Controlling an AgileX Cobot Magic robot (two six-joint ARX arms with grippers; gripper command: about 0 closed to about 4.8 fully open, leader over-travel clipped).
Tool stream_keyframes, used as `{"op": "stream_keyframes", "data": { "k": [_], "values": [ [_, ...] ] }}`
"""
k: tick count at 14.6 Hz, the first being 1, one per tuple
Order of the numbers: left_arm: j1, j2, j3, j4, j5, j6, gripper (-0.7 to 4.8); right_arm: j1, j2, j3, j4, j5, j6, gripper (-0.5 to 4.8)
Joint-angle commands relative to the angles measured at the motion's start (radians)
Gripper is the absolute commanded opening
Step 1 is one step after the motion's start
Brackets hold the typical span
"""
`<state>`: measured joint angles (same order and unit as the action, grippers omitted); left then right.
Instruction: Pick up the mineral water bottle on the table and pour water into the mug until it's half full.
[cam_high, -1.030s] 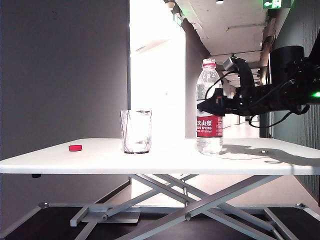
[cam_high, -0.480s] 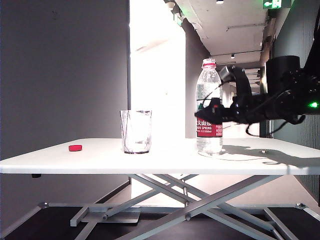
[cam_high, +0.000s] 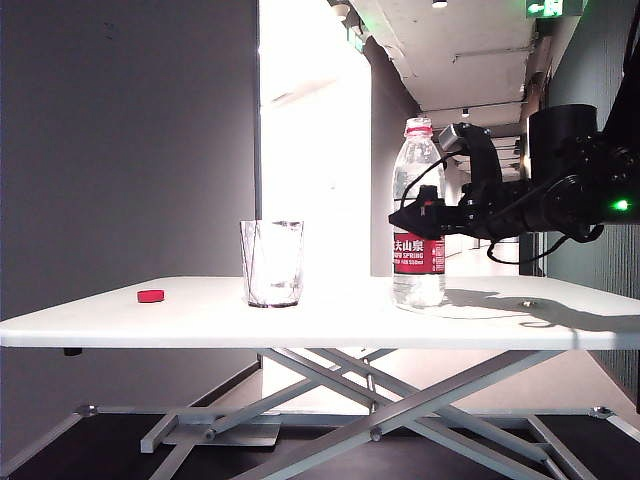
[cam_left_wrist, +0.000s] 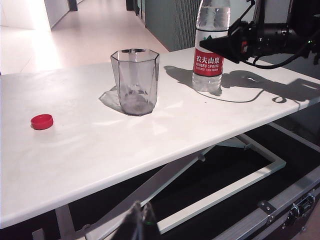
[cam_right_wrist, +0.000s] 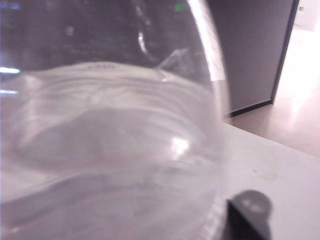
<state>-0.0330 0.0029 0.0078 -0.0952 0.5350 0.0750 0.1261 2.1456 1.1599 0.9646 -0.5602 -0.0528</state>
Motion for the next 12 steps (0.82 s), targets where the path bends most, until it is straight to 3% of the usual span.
{"op": "stream_keyframes", "data": {
  "k": [1, 3, 4, 12],
  "values": [
    [-0.001, 0.001, 0.002, -0.009, 0.004, 0.004, -0.05, 0.001, -0.004, 0.002, 0.018, -0.001, 0.004, 3.49],
    [-0.001, 0.001, 0.002, -0.01, 0.004, 0.004, -0.05, 0.001, -0.004, 0.002, 0.018, -0.034, 0.004, 2.52],
    [-0.001, 0.001, 0.002, -0.01, 0.004, 0.003, -0.05, 0.001, -0.004, 0.002, 0.016, -0.049, 0.005, 2.34],
    [-0.001, 0.001, 0.002, -0.016, 0.004, 0.004, -0.05, 0.001, -0.007, 0.002, 0.013, -0.049, 0.003, 2.29]
  ]
}}
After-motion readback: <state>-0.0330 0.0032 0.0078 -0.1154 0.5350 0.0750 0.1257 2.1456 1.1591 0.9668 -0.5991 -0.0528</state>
